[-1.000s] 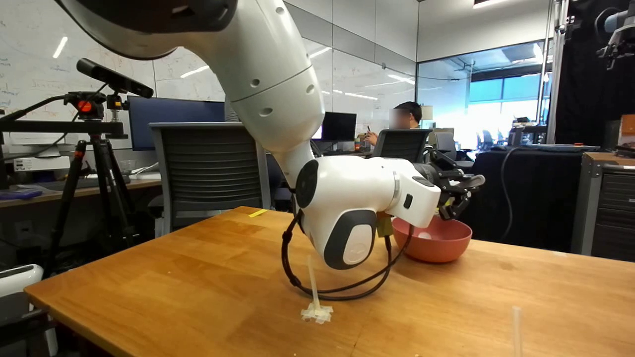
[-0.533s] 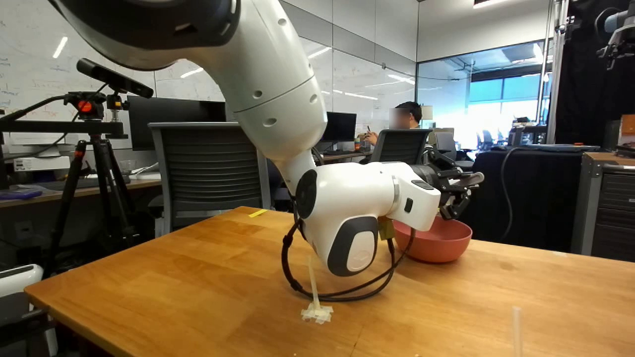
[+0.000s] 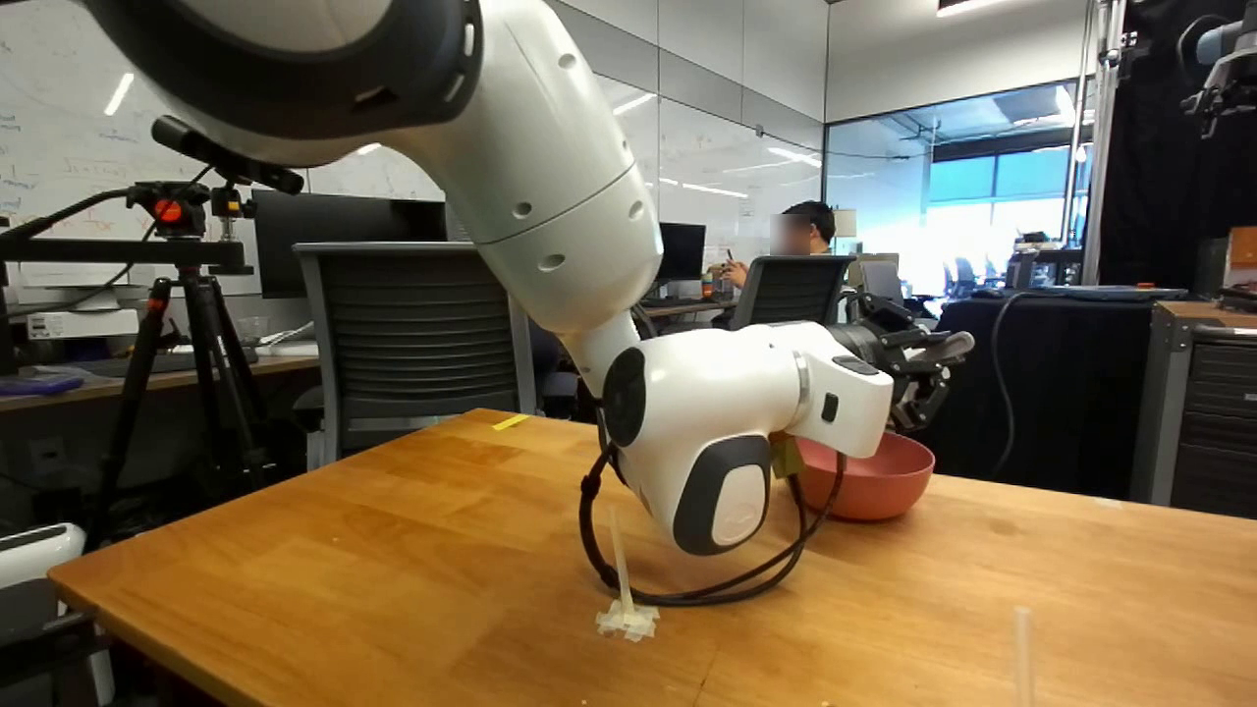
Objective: Pour the contents in the grey measuring cup into the pink bowl
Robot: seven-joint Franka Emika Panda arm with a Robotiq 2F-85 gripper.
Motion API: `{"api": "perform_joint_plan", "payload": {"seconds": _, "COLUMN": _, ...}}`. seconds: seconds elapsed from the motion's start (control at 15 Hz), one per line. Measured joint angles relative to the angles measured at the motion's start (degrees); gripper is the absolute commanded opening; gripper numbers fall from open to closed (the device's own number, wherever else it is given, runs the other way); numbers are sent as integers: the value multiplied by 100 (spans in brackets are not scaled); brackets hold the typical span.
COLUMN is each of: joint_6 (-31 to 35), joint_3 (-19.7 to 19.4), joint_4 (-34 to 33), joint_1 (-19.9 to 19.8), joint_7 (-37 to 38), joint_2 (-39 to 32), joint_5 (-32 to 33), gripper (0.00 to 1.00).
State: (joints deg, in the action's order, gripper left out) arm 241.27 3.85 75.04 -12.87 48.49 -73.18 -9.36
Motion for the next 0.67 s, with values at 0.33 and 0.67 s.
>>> {"api": "perform_joint_plan", "payload": {"seconds": 0.33, "joint_6": 6, "joint_3": 0, "joint_4": -407, "joint_1": -53, "joint_7": -115, "joint_2": -235, "joint_5": 39, "gripper": 6}}
{"api": "perform_joint_plan", "payload": {"seconds": 0.67, "joint_6": 21, "joint_3": -76, "joint_4": -885, "joint_1": -65, "joint_7": -147, "joint_2": -505, "joint_5": 124, "gripper": 6}}
